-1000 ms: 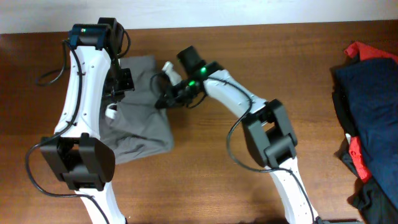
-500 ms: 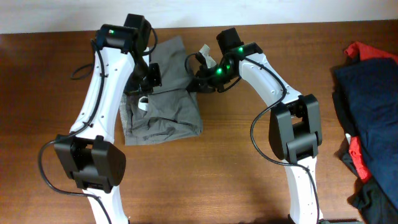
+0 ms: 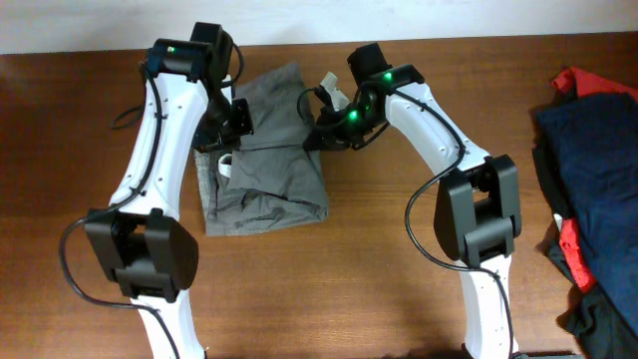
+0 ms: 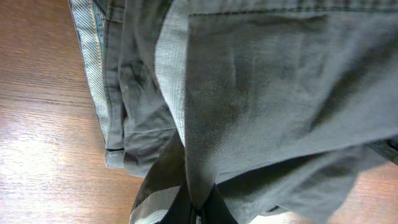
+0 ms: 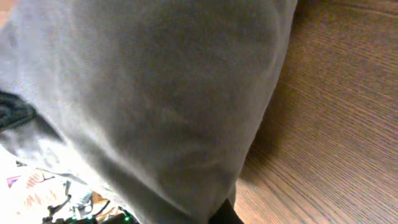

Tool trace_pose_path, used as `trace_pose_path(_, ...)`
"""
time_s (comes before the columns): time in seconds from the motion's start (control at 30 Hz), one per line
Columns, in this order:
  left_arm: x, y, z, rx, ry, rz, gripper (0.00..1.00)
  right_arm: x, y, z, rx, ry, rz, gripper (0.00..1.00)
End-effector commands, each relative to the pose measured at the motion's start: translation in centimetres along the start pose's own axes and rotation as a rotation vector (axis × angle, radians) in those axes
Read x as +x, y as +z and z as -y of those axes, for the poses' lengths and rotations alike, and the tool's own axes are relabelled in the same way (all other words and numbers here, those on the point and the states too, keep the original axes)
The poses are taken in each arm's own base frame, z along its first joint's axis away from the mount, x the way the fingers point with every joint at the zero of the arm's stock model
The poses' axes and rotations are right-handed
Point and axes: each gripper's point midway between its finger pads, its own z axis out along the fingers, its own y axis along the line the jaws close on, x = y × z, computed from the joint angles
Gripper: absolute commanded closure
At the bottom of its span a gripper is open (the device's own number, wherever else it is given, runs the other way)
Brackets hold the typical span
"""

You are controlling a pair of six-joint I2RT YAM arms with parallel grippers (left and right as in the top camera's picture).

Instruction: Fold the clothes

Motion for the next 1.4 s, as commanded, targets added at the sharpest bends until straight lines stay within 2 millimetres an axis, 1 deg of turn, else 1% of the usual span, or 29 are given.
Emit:
trace_pose_path(0.0, -1.5, -0.4, -11.7, -0.361, -0.153, 0.010, 0.99, -1.3, -5.6, 10.2, 0.389, 0.116, 0.109, 0.96)
trace_pose_path(0.13, -1.3, 1.2, -12.3, -0.376, -0.158, -0.044, 0.99, -1.0, -5.9, 10.9, 0.436, 0.135, 0.102, 0.96)
trace_pose_path(0.23, -1.3, 1.9, -12.8, -0.399, -0.158, -0.066, 0.99, -0.7, -6.2, 11.6, 0.478, 0.142, 0.097, 0.96)
trace_pose_path(0.37, -0.8, 1.7, -14.3, -0.465, -0.162, -0.088, 0.99, -0.4, -6.7, 12.4, 0.536, 0.156, 0.094, 0.96)
trace_pose_path(0.4, -0.6, 1.5, -14.9, -0.484, -0.179, -0.093, 1.00, -0.4, -6.7, 12.5, 0.541, 0.157, 0.093, 0.92)
trace_pose_path(0.43, -0.4, 1.4, -15.3, -0.493, -0.185, -0.100, 0.99, -0.4, -6.7, 12.5, 0.541, 0.158, 0.092, 0.83)
trace_pose_path(0.47, -0.3, 1.3, -15.6, -0.494, -0.192, -0.105, 1.00, -0.4, -6.7, 12.5, 0.541, 0.158, 0.092, 0.68)
trace_pose_path(0.5, -0.2, 1.3, -15.9, -0.495, -0.201, -0.110, 0.99, -0.4, -6.7, 12.5, 0.541, 0.157, 0.092, 0.46)
trace_pose_path(0.53, -0.1, 1.3, -16.2, -0.496, -0.209, -0.115, 0.99, -0.4, -6.7, 12.5, 0.541, 0.158, 0.092, 0.31)
trace_pose_path(0.57, -0.1, 1.2, -16.5, -0.497, -0.217, -0.120, 1.00, -0.4, -6.7, 12.5, 0.541, 0.158, 0.092, 0.28)
trace_pose_path(0.7, 0.0, 1.2, -17.4, -0.496, -0.240, -0.126, 1.00, -0.4, -6.7, 12.5, 0.541, 0.158, 0.092, 0.28)
trace_pose_path(0.9, 0.0, 1.2, -17.5, -0.495, -0.242, -0.127, 0.99, -0.3, -6.7, 12.5, 0.541, 0.158, 0.091, 0.28)
trace_pose_path(0.97, 0.0, 1.2, -17.5, -0.495, -0.242, -0.127, 0.92, -0.3, -6.7, 12.5, 0.541, 0.158, 0.091, 0.28)
trace_pose_path(1.0, 0.0, 1.2, -17.5, -0.495, -0.242, -0.127, 0.87, -0.3, -6.7, 12.5, 0.541, 0.158, 0.091, 0.28)
trace_pose_path(1.13, 0.0, 1.2, -17.5, -0.495, -0.242, -0.127, 0.58, -0.3, -6.7, 12.5, 0.541, 0.160, 0.089, 0.29)
trace_pose_path(1.17, 0.0, 1.2, -17.5, -0.495, -0.241, -0.127, 0.49, -0.3, -6.7, 12.5, 0.541, 0.160, 0.089, 0.30)
trace_pose_path(1.2, 0.0, 1.2, -17.5, -0.496, -0.240, -0.127, 0.46, -0.3, -6.7, 12.5, 0.541, 0.160, 0.089, 0.30)
trace_pose_path(1.37, -0.1, 1.1, -17.4, -0.495, -0.233, -0.124, 0.48, -0.4, -6.7, 12.5, 0.540, 0.157, 0.093, 0.29)
